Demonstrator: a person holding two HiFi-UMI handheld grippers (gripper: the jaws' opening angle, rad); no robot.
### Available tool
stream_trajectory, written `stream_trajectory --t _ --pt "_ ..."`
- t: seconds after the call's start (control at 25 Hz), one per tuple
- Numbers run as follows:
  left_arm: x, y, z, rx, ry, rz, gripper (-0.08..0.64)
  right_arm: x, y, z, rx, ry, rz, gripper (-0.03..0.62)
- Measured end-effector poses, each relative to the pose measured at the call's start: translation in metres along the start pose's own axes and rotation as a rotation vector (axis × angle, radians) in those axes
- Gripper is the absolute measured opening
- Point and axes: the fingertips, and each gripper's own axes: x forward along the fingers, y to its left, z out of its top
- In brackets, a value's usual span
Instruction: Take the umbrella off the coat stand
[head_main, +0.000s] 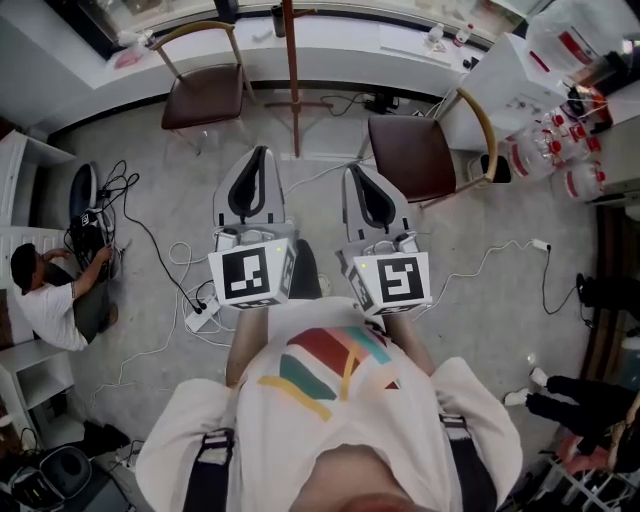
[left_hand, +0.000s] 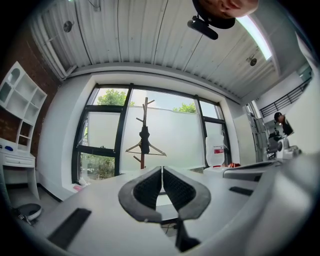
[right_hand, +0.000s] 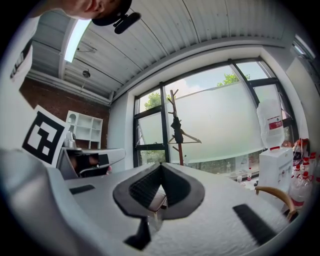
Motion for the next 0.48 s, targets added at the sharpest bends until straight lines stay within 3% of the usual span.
stream_trajectory --t 0.48 --pt "0.077 0.021 -0.007 0.000 -0.036 -0.043 0.012 0.070 -0.020 -0.001 -0.064 -0.020 0.002 0.000"
